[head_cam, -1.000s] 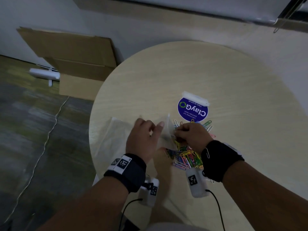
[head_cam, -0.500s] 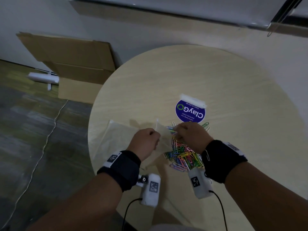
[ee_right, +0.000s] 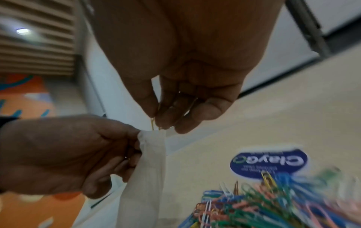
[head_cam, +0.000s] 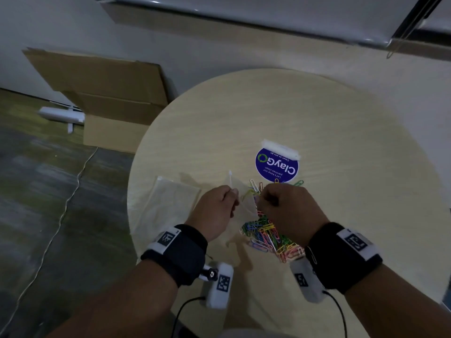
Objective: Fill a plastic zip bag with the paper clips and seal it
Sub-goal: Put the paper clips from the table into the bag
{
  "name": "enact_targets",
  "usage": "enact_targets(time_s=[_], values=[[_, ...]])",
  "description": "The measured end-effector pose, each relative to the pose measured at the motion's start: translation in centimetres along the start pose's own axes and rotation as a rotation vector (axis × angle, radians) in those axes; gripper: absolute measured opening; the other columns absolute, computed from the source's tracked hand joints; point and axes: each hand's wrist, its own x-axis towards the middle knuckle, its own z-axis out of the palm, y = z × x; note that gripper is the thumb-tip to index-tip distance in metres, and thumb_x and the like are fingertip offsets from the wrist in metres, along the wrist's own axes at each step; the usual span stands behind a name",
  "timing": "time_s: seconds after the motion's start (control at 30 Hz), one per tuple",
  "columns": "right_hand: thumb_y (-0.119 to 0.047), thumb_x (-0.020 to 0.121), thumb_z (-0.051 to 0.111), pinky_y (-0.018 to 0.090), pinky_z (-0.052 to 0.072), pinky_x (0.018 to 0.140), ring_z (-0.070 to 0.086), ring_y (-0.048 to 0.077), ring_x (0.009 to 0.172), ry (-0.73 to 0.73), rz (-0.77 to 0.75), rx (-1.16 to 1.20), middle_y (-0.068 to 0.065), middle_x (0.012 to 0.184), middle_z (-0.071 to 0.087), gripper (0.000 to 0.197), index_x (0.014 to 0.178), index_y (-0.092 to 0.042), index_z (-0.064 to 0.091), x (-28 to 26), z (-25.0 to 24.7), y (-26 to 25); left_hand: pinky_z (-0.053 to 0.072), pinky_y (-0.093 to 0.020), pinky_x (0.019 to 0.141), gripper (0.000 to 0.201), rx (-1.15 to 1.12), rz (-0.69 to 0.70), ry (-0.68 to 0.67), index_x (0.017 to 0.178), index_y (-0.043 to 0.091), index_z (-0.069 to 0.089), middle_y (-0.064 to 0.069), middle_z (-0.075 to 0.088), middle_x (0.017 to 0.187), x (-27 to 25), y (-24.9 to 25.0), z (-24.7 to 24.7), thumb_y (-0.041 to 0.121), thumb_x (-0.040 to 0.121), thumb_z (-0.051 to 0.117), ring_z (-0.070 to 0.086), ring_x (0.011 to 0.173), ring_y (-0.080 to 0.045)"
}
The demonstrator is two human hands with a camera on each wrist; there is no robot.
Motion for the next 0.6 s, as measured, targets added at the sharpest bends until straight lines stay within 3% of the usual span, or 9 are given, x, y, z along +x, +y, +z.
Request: enact_targets(time_s=[0.1,0.17,0.23,0.33,0.47,0.6], values=[[-0.028,0.08,0.056,0.031,0.037,0.054,0.046,0.017,0.055,-0.104,-0.066,-0.09,-0.001,0.055,0.048,0.028,0.056,-0.017,0.044,0.5,0.0,-0.8,0.042,-0.032,0.058,0.039,0.043,0.027,-0.003,0.08,0.009,0.058,-0.004,0.056,0.069,-0.2,0.5,0.0,0.033,0.106,0.041,0.051,0.06,-0.016],[-0.033,0.079,0.061,0.03,0.034,0.056,0.043,0.016,0.057,-0.131,-0.031,-0.06,-0.004,0.057,0.045,0.033,0.055,-0.02,0.041,0.9,0.4,-0.7,0.043,-0.034,0.06,0.039,0.066,0.041,-0.011,0.079,0.009,0.058,-0.005,0.056,0.069,-0.3,0.7,-0.1,0.033,0.105,0.041,0.05,0.059,-0.017],[-0.035,0.076,0.068,0.032,0.035,0.054,0.045,0.015,0.058,-0.084,0.098,0.085,-0.004,0.06,0.049,0.03,0.065,-0.019,0.046,1.1,1.0,-0.3,0.044,-0.037,0.061,0.039,0.089,0.061,-0.014,0.076,0.009,0.056,-0.009,0.057,0.069,-0.5,0.8,-0.2,0.032,0.105,0.043,0.049,0.056,-0.018],[-0.02,0.073,0.068,0.03,0.039,0.059,0.054,0.019,0.068,-0.069,0.21,0.196,-0.003,0.07,0.06,0.017,0.08,-0.017,0.053,1.2,1.7,0.2,0.041,-0.038,0.056,0.039,0.235,0.11,-0.014,0.066,0.007,0.046,-0.016,0.05,0.066,-0.9,1.0,-0.6,0.028,0.1,0.05,0.043,0.055,-0.022],[-0.018,0.074,0.064,0.029,0.039,0.057,0.055,0.018,0.065,0.09,0.253,0.219,-0.003,0.066,0.061,0.009,0.074,-0.019,0.056,1.2,1.5,0.7,0.03,-0.034,0.059,0.045,0.572,0.2,0.08,0.057,0.013,0.032,-0.003,0.034,0.068,-2.6,2.3,-1.9,0.028,0.092,0.055,0.035,0.055,-0.017],[-0.025,0.08,0.065,0.034,0.049,0.061,0.058,0.013,0.061,-0.091,0.237,0.319,-0.003,0.066,0.063,0.008,0.077,-0.02,0.059,1.3,2.3,0.2,0.021,-0.031,0.056,0.051,0.508,0.149,0.073,0.054,0.014,0.024,-0.002,0.021,0.062,-2.3,2.5,-2.8,0.025,0.092,0.057,0.028,0.049,-0.016]])
